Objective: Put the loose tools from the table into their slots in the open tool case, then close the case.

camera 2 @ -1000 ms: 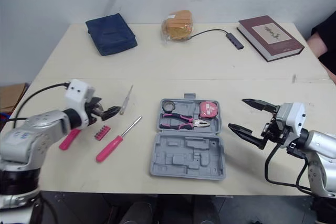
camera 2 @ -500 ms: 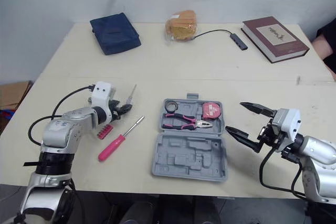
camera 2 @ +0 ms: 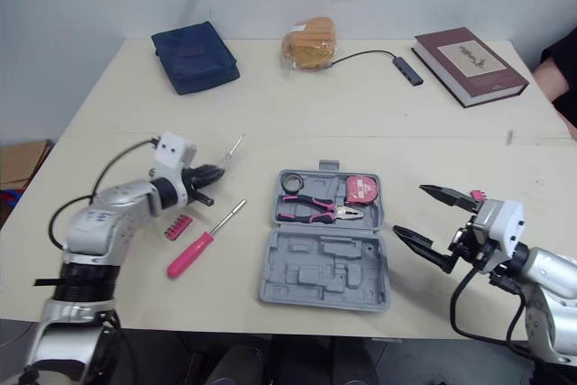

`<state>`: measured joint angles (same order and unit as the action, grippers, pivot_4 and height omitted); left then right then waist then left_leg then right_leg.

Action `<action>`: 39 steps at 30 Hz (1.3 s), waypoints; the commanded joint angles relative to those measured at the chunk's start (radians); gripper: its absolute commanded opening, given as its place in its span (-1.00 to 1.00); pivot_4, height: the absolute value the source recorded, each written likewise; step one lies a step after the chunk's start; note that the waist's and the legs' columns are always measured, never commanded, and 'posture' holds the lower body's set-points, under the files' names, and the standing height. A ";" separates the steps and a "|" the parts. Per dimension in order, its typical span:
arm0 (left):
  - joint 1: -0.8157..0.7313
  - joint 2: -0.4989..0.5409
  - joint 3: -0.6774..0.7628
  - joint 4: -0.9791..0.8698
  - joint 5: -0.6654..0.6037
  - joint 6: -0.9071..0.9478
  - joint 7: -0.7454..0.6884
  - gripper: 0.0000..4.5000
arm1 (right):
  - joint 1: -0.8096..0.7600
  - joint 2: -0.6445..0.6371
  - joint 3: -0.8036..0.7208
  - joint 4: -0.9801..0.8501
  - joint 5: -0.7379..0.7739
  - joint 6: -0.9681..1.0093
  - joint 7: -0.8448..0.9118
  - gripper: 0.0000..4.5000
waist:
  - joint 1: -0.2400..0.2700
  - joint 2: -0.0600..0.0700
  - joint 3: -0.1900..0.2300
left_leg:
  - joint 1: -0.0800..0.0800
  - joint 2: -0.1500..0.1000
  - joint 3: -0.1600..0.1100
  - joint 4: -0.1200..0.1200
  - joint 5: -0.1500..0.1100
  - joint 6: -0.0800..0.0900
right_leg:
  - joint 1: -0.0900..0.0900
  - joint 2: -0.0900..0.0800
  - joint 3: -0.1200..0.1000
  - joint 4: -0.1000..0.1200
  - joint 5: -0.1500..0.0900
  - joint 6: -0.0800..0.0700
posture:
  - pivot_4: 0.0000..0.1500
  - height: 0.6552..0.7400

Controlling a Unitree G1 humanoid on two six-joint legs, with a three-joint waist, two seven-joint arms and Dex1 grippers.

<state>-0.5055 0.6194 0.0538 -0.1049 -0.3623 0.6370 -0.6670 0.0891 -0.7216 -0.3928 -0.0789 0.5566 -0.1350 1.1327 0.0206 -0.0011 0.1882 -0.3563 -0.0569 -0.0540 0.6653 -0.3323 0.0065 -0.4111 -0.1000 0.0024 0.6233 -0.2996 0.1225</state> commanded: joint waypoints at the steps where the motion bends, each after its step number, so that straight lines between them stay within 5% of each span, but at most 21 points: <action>1: -0.025 0.082 -0.033 -0.175 -0.128 -0.080 -0.298 -0.98 | 0.008 -0.034 -0.058 0.030 -0.005 -0.047 0.035 1.00 | 0.000 0.000 0.000 | 0.000 0.000 0.000 0.000 0.000 0.000 | 0.000 0.000 0.000 -0.001 0.000 0.000 | 1.00 1.00; 6: -0.088 0.141 -0.191 -0.237 -0.115 -0.079 -0.474 -0.98 | 0.000 -0.044 -0.067 0.060 -0.022 -0.052 0.021 1.00 | 0.001 0.001 0.000 | 0.003 0.000 0.001 0.000 0.000 0.001 | 0.004 0.000 0.002 -0.001 0.001 0.000 | 1.00 1.00; 20: -0.293 0.007 -0.647 -0.233 0.210 0.104 -0.358 -0.98 | 0.095 -0.018 -0.064 0.023 -0.025 -0.057 0.024 1.00 | 0.003 0.000 0.000 | 0.001 -0.001 0.001 0.001 -0.001 0.004 | 0.003 0.004 0.005 -0.001 0.001 0.000 | 1.00 1.00; 39: -0.295 -0.017 -0.669 -0.199 0.307 0.198 -0.335 -0.98 | 0.106 -0.012 -0.051 -0.002 -0.028 -0.058 0.019 1.00 | 0.003 0.000 0.000 | 0.001 0.000 0.002 0.001 -0.001 0.004 | 0.002 0.004 0.005 0.000 0.001 0.000 | 1.00 1.00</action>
<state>-0.7859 0.6067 -0.6119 -0.3003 -0.0720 0.8374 -1.0119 0.2009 -0.7354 -0.4376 -0.0432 0.5260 -0.1780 1.1558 0.0238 -0.0012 0.1882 -0.3553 -0.0571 -0.0517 0.6661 -0.3330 0.0101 -0.4097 -0.0962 0.0074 0.6232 -0.2990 0.1223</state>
